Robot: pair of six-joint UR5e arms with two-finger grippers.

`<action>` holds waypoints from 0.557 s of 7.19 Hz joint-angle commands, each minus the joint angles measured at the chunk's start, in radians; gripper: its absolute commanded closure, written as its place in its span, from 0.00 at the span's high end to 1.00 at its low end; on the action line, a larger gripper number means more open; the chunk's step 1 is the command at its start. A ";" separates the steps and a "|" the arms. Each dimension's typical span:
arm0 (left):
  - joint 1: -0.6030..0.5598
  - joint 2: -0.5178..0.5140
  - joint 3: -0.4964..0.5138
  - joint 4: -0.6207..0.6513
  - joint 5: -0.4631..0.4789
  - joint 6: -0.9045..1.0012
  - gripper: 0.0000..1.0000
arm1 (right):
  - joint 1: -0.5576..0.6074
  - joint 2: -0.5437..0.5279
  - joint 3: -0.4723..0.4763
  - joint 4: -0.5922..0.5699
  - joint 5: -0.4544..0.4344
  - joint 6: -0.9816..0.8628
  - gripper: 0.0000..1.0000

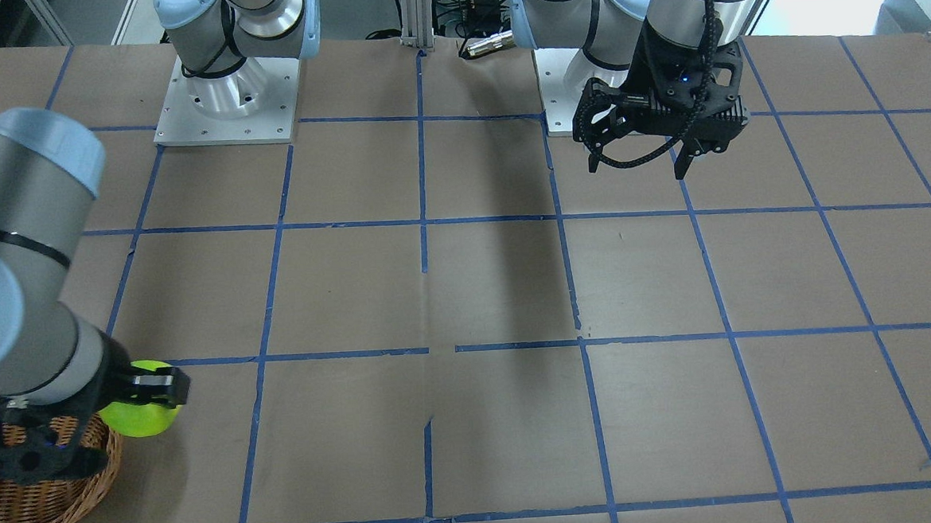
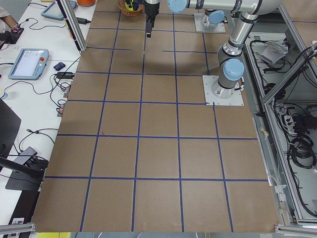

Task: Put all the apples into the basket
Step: 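Lift the green apple with the right gripper and carry it over the basket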

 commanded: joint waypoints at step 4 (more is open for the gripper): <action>0.000 0.004 -0.002 0.000 0.001 0.000 1.00 | -0.204 0.117 0.001 -0.049 -0.037 -0.149 0.00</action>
